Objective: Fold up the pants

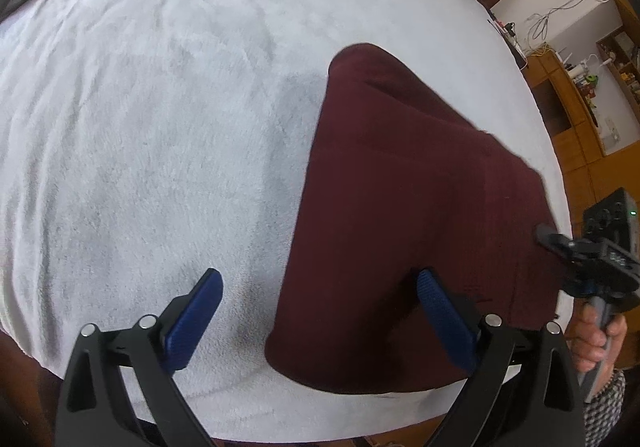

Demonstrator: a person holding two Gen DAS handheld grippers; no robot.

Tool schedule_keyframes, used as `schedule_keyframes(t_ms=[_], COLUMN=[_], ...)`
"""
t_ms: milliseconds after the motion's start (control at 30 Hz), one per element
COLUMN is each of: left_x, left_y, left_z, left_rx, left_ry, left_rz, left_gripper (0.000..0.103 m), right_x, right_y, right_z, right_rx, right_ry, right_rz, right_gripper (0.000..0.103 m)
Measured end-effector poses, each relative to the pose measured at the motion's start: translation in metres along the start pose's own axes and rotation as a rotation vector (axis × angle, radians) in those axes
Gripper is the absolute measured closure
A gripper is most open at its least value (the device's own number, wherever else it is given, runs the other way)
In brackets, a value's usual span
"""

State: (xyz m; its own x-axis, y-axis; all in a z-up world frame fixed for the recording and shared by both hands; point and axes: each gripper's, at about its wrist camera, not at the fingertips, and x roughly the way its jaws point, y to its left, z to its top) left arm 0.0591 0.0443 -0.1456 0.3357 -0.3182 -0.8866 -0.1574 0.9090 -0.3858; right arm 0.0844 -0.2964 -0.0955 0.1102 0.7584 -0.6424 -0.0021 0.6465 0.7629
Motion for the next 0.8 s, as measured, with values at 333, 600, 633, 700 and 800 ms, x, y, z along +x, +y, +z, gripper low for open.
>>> schedule_keyframes(t_ms=[333, 600, 633, 700, 800], left_x=[-0.002, 0.010, 0.011, 0.014, 0.018], left_y=[-0.024, -0.041, -0.042, -0.043, -0.045], left_z=[-0.002, -0.004, -0.005, -0.005, -0.008], left_rx=[0.040, 0.090, 0.093, 0.093, 0.092], left_ry=[-0.004, 0.024, 0.026, 0.029, 0.035], left_rz=[-0.023, -0.020, -0.017, -0.020, -0.021], left_gripper=[0.005, 0.004, 0.004, 0.004, 0.004], right_x=[-0.069, -0.032, -0.033, -0.037, -0.045], right_y=[-0.002, -0.075, -0.076, -0.069, -0.065], right_z=[0.007, 0.002, 0.001, -0.001, 0.002], right_rx=[-0.041, 0.081, 0.089, 0.068, 0.082], right_ry=[-0.044, -0.020, -0.030, -0.042, -0.096], right_rz=[-0.052, -0.213, -0.192, -0.183, -0.130], right_gripper=[0.084, 0.084, 0.082, 0.067, 0.043])
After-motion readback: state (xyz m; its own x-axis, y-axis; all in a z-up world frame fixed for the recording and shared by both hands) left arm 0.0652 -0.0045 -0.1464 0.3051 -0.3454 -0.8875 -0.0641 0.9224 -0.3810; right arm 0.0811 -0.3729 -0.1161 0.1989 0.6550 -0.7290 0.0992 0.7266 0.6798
